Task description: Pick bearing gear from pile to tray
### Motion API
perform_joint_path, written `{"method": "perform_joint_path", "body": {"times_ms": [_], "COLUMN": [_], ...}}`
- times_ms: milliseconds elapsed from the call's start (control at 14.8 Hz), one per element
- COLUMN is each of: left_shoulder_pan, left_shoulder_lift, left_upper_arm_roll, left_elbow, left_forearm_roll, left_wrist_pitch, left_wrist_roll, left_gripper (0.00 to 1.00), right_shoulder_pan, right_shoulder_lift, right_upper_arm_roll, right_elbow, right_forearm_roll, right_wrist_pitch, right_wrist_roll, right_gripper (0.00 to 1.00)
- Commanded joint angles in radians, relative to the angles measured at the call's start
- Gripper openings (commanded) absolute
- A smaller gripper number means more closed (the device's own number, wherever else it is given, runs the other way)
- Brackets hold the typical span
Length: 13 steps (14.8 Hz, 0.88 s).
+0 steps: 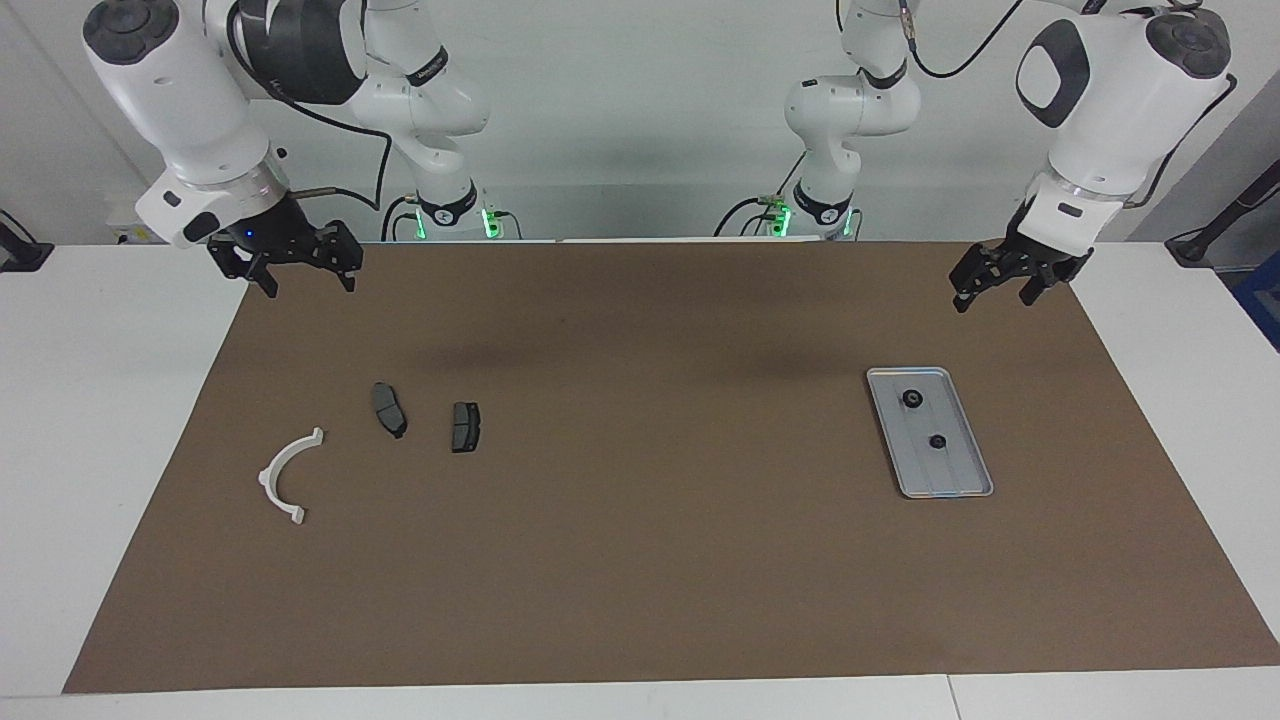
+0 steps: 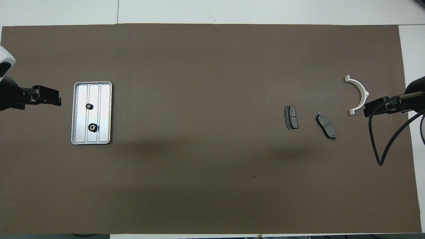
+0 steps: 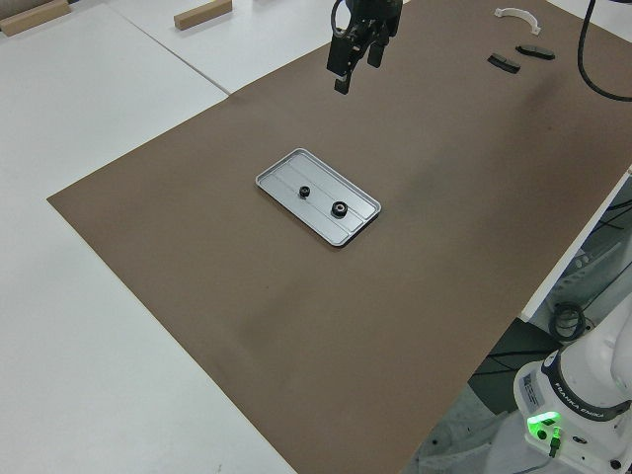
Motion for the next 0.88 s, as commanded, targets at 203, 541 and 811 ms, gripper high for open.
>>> {"method": "perform_joint_path", "body": {"times_ms": [203,541,811], "left_shoulder_pan": [0.008,0.008,0.008], "left_shoulder_lift": [0.003,0.003,0.003], "left_upper_arm_roll": [-0.009,-0.006,-0.004], "left_elbow": [0.029,0.029,0.028], "left_forearm_roll": [0.019,0.017,0.017], "left_wrist_pitch": [-0.044,-0.039,-0.038], "left_wrist_roll": [0.005,0.002,0.0], "left_gripper": [1.0,1.0,1.0], "right_shoulder_pan": [-0.018,-0.017,-0.017], "right_shoulder_lift": [-0.017,-0.019,-0.017], "right_upper_arm_roll": [0.009,0.009,0.009], "right_elbow": [-0.02,-0.02,-0.02], "right_forearm_roll": [0.009,0.009,0.009], "right_wrist_pitch": [0.023,0.023,0.02], "right_wrist_roll": [0.002,0.004,0.004], "right_gripper": [1.0,1.0,1.0]}}
